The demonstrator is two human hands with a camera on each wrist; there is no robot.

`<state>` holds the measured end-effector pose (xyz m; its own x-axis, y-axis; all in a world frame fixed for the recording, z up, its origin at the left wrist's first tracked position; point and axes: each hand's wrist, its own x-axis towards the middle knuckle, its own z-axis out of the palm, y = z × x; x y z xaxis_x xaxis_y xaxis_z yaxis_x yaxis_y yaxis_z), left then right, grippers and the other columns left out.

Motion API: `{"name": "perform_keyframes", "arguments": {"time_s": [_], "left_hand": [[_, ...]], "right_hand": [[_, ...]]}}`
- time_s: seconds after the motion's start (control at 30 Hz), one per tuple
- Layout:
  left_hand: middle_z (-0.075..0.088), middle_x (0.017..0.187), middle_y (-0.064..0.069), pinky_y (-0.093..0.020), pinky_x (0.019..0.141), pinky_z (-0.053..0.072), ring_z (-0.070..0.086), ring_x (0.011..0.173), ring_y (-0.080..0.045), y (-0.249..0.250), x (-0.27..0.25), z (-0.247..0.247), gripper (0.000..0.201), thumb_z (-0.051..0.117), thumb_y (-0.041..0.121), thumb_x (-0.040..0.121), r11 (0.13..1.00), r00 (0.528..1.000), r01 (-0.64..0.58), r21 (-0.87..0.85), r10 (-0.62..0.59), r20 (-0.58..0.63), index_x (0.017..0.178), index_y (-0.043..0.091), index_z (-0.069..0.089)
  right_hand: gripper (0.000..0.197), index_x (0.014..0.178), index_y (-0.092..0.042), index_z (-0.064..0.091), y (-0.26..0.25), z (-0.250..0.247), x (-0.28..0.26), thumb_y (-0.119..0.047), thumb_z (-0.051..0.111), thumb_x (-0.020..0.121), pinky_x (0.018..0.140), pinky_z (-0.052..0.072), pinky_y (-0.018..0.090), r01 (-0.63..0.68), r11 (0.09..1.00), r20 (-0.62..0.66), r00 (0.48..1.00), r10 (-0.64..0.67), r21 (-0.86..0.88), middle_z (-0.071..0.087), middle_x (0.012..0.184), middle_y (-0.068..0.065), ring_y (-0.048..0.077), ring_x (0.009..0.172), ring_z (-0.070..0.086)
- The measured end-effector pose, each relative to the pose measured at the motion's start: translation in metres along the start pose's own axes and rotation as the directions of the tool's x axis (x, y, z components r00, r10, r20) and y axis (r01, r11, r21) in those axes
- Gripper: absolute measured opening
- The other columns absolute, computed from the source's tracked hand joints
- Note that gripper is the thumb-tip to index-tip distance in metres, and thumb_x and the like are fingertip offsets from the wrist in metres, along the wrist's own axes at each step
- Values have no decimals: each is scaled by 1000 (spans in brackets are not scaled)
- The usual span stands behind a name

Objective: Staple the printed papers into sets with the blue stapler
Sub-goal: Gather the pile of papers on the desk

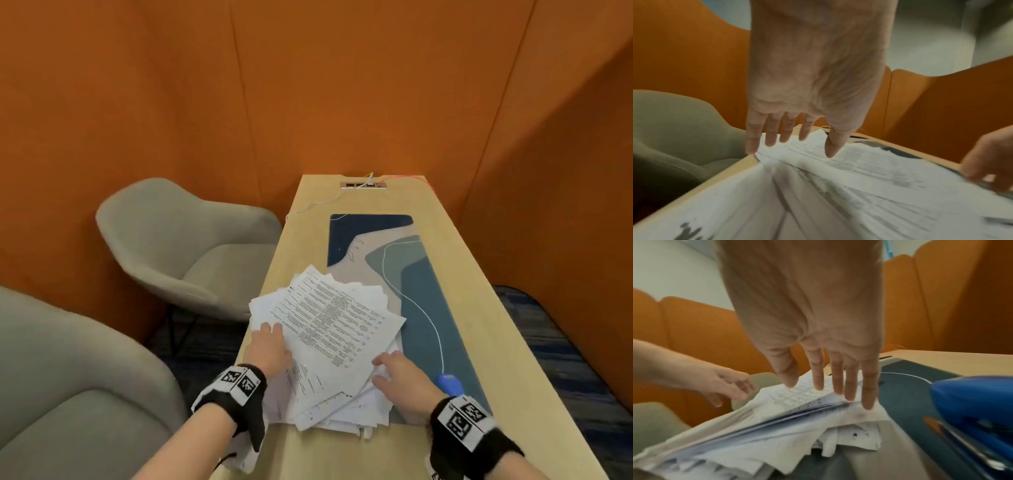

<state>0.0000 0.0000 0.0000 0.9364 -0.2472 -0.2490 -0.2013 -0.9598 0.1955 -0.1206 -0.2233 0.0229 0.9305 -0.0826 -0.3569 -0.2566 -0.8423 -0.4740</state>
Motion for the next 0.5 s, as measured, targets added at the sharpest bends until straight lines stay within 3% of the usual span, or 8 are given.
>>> {"name": "perform_keyframes", "arguments": {"time_s": [0.17, 0.3, 0.4, 0.5], "left_hand": [[28, 145, -18, -41, 106, 33, 29, 134, -36, -15, 37, 9, 80, 58, 49, 86, 985, 983, 170, -17, -168, 70, 144, 7, 21], [31, 144, -19, -39, 107, 33, 31, 134, -36, -15, 47, 10, 94, 70, 51, 76, 969, 968, 244, -29, -242, 59, 143, 6, 21], [40, 140, -19, -40, 104, 41, 42, 129, -36, -21, 55, 7, 96, 82, 36, 66, 903, 951, 304, -305, -305, 47, 139, 4, 29], [39, 144, -18, -43, 105, 41, 41, 131, -36, -27, 55, 2, 97, 81, 22, 69, 728, 941, 287, -622, -337, 39, 145, 2, 24]], "right_hand": [[51, 144, -17, 29, 2, 19, 7, -34, 41, 97, 100, 37, 32, 19, 989, 79, 997, -8, -145, 42, 135, 10, 27, 126, 42], [55, 145, -19, 26, 3, 26, 0, -38, 45, 96, 96, 38, 30, 70, 982, 71, 996, -58, -175, 45, 133, 12, 27, 123, 47], [61, 147, -21, 26, 4, 30, -7, -39, 49, 94, 100, 36, 30, 94, 981, 97, 992, -79, -169, 41, 141, 10, 26, 128, 44], [66, 147, -23, 29, 3, 35, -13, -42, 55, 90, 108, 32, 32, 105, 979, 119, 989, -86, -172, 33, 149, 7, 25, 136, 36]]}}
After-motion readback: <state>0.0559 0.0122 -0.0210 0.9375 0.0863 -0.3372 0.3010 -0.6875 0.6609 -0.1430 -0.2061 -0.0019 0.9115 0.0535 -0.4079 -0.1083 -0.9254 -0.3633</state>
